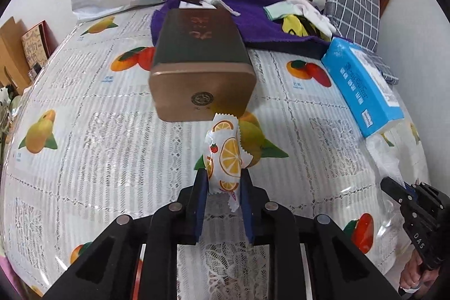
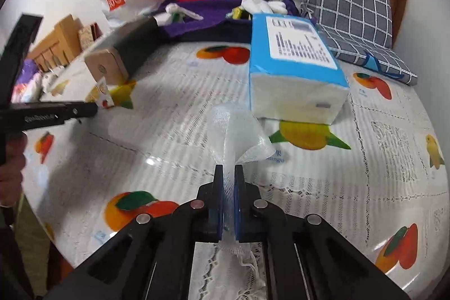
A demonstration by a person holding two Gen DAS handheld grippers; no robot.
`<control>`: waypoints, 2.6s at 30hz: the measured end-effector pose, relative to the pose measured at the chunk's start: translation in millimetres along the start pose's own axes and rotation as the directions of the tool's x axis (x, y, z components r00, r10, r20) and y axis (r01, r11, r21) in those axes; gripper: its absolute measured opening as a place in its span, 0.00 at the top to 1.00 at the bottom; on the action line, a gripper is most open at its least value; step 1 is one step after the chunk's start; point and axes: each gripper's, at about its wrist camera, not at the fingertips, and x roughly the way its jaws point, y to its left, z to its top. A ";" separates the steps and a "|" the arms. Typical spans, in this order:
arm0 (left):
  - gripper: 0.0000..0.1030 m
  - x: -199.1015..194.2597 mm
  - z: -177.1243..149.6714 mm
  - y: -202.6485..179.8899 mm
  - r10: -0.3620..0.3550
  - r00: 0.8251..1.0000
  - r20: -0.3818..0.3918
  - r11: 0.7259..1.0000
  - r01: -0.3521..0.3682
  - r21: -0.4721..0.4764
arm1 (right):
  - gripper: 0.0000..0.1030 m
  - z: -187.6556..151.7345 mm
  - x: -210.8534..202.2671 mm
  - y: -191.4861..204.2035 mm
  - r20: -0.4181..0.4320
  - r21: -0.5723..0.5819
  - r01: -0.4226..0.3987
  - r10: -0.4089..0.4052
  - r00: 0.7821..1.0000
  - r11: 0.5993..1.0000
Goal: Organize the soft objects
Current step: 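Carry the snack packet with left tool while right tool carries the mesh bag to the towel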
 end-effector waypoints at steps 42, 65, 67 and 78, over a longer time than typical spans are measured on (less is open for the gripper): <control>0.80 -86.5 110.1 -30.4 0.168 0.959 0.228 0.986 -0.165 -0.031 | 0.94 157.6 -51.2 -15.3 0.217 0.048 0.085 -0.094 0.972 0.995; 0.79 -42.5 173.9 -18.1 0.148 0.970 0.194 0.989 -0.141 -0.052 | 0.94 222.2 4.8 -16.1 0.209 0.035 -0.041 0.033 0.977 0.999; 0.79 -37.3 178.5 -17.0 0.143 0.972 0.189 0.989 -0.135 -0.055 | 0.94 227.3 11.8 -15.5 0.205 0.034 -0.049 0.041 0.978 0.998; 0.79 -17.0 195.7 -0.6 0.148 0.974 0.169 0.988 -0.137 -0.075 | 0.94 256.9 52.8 -18.5 0.178 0.054 -0.124 0.112 0.978 0.991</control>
